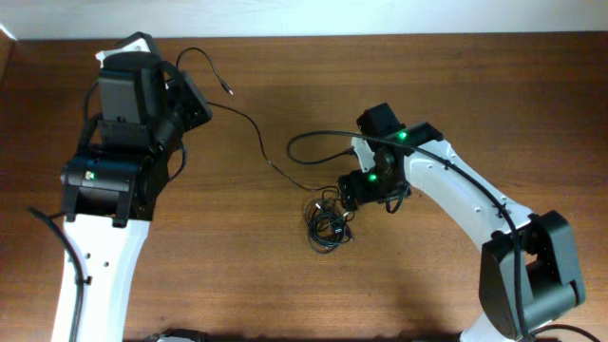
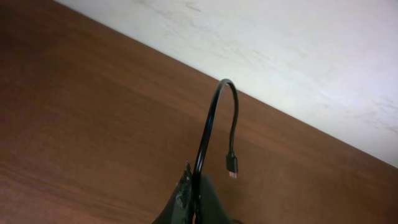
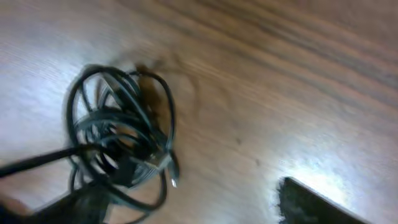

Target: Untangle cables

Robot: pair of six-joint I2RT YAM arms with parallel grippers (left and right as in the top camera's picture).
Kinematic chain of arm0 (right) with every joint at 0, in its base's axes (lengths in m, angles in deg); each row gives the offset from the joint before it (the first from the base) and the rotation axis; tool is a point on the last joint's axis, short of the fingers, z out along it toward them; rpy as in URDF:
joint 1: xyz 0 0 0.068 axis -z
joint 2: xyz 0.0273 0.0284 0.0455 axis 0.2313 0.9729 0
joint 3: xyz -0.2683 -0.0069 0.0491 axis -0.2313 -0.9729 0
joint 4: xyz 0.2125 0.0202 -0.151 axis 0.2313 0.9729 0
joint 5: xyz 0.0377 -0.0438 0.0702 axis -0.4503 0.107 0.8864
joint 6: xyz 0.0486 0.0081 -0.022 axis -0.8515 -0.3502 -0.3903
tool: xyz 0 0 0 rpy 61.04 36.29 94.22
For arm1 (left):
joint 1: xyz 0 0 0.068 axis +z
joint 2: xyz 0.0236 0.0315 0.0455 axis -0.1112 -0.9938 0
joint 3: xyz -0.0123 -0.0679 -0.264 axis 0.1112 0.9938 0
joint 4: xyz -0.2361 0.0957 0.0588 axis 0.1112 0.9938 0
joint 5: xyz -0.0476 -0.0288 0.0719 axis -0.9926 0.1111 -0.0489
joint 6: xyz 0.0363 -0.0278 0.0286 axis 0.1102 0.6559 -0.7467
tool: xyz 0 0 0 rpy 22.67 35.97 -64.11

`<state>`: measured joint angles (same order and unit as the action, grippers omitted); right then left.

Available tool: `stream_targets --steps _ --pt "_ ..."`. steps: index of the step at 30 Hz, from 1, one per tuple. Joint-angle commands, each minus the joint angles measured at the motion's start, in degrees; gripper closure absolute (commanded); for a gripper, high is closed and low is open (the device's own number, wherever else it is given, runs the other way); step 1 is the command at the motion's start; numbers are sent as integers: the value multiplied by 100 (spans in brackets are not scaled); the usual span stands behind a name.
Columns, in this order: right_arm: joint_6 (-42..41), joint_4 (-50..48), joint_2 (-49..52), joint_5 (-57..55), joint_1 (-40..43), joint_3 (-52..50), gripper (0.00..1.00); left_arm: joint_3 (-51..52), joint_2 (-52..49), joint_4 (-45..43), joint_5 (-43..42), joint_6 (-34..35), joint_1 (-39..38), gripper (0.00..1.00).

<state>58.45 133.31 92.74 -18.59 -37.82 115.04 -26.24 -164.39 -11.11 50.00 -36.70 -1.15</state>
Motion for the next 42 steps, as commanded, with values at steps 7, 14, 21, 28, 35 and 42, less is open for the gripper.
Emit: stream_targets --steps 7,14,21,28,35,42 --pt "122 -761 22 400 -35 -463 76 -4 39 76 109 -94 20 100" --pt "-111 -1198 -9 686 -22 -603 96 -4 39 138 116 -96 20 99" --pt "-260 846 -1215 645 76 1528 96 -2 -334 699 1353 -94 20 99" --pt "-238 1241 -2791 857 -149 2551 96 -2 -1143 914 763 -96 20 83" --pt "-2590 1646 -2568 -1152 -149 2546 96 -2 -1224 911 -2603 -2037 20 38" --pt "-1373 791 -2031 2406 -142 2553 96 -2 -1226 907 -4529 -3587 -72 8"
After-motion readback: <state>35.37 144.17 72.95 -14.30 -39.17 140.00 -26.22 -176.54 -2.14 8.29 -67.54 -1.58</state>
